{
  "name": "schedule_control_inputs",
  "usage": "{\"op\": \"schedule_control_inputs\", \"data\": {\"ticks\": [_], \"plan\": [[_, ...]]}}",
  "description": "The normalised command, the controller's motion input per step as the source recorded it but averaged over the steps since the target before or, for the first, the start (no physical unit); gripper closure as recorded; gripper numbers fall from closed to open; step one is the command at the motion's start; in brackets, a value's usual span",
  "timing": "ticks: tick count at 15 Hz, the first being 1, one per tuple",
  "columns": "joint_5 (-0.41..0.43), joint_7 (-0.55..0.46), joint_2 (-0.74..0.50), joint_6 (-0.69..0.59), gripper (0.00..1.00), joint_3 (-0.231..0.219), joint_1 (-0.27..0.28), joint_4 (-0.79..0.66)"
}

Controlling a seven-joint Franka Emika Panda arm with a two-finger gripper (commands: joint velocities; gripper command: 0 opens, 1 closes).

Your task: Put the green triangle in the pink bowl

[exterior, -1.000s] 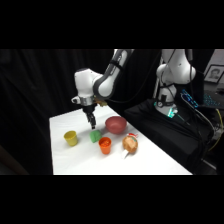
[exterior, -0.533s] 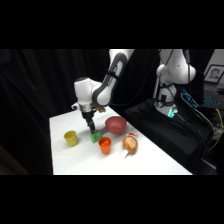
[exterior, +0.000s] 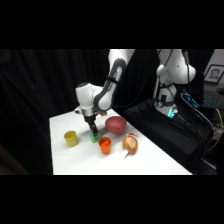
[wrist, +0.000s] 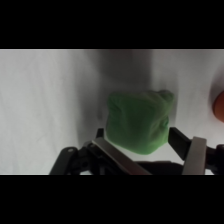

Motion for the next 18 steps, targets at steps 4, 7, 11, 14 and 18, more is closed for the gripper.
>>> {"op": "schedule_control_inputs", "data": {"ticks": [4,7,11,14,18], "plan": [[-0.066,0.03,0.04,0.15,0.00,0.041,-0.008,-0.01],[-0.063,0.04,0.06,0.15,0.00,0.032,-0.011,0.00],[-0.062,0.05,0.03,0.18,0.26,0.035,-0.008,-0.02],[-0.064,0.05,0.00,0.19,0.52,0.032,-0.009,-0.05],[-0.070,0.06,-0.01,0.20,0.81,0.022,-0.005,-0.08]]}}
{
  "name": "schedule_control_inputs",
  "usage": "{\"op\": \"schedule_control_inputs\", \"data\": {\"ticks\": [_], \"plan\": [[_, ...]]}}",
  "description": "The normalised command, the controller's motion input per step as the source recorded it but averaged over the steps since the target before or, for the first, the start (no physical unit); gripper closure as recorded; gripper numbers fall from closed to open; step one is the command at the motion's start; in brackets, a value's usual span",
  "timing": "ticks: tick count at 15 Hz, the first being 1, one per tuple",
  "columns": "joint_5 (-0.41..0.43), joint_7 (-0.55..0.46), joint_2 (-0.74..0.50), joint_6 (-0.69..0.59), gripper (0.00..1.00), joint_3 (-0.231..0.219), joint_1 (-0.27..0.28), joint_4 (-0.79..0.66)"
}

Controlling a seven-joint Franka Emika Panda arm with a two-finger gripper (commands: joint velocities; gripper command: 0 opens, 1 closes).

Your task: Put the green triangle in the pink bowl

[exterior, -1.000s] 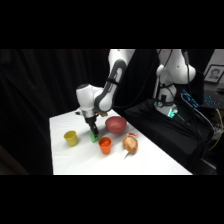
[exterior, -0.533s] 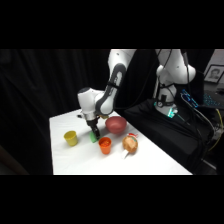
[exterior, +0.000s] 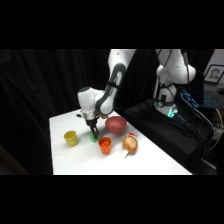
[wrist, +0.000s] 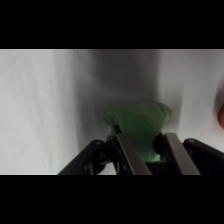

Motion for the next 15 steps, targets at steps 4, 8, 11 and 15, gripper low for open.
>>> {"op": "schedule_control_inputs", "data": {"ticks": [4,8,11,15], "plan": [[-0.078,0.06,-0.05,0.15,0.96,0.011,-0.005,-0.12],[-0.109,0.05,-0.38,0.03,0.94,-0.022,0.000,-0.33],[-0.138,0.05,-0.58,-0.09,0.94,-0.053,0.013,-0.43],[-0.141,0.07,-0.54,-0.17,0.94,-0.061,0.042,-0.35]]}}
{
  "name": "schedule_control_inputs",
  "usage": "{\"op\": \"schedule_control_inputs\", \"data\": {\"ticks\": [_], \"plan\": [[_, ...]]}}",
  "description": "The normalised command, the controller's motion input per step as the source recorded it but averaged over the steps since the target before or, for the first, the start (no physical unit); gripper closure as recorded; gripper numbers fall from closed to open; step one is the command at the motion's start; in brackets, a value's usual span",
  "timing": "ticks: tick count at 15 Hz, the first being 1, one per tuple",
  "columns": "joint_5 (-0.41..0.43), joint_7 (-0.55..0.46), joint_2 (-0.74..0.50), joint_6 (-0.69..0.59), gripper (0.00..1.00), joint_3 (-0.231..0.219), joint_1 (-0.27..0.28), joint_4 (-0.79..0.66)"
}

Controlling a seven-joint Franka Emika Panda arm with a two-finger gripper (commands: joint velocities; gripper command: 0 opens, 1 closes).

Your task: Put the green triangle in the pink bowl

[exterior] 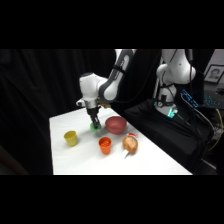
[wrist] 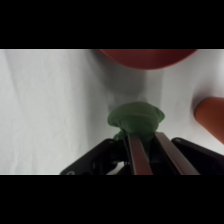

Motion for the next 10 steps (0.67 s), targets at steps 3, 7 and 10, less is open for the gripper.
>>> {"op": "schedule_control_inputs", "data": {"ticks": [3,7,10], "plan": [[-0.134,0.06,-0.49,-0.14,0.94,-0.060,0.074,-0.32],[-0.133,0.06,-0.50,-0.12,0.94,-0.070,0.087,-0.34],[-0.122,0.05,-0.46,-0.10,0.94,-0.081,0.082,-0.35]]}}
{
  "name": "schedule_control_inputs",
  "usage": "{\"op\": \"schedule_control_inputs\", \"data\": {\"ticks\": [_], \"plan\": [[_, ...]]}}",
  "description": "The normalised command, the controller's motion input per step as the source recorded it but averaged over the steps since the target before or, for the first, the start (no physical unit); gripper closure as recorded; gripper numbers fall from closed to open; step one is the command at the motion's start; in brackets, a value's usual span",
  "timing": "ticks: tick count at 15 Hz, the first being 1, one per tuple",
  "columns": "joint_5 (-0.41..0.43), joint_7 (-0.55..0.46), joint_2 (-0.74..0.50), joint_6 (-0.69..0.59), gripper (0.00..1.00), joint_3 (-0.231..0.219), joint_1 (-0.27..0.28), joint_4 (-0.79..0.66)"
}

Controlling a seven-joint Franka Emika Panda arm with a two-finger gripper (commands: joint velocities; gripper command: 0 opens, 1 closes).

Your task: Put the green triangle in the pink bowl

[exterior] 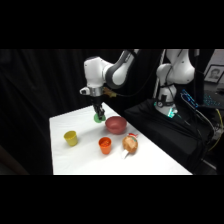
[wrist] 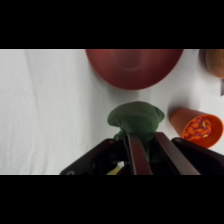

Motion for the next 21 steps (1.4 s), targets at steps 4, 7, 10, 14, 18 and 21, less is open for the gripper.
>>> {"op": "schedule_control_inputs", "data": {"ticks": [4,7,10,14,18,21], "plan": [[-0.082,0.00,-0.43,-0.03,0.94,-0.096,0.059,-0.38],[-0.045,-0.05,-0.42,0.03,0.94,-0.100,0.044,-0.40],[-0.051,-0.05,-0.39,0.07,0.94,-0.098,0.045,-0.39],[-0.033,-0.06,-0.29,0.10,0.94,-0.095,0.048,-0.31],[0.082,-0.13,-0.08,0.20,0.94,-0.079,0.062,-0.19],[0.211,-0.19,0.13,0.31,0.94,-0.053,0.079,-0.07]]}}
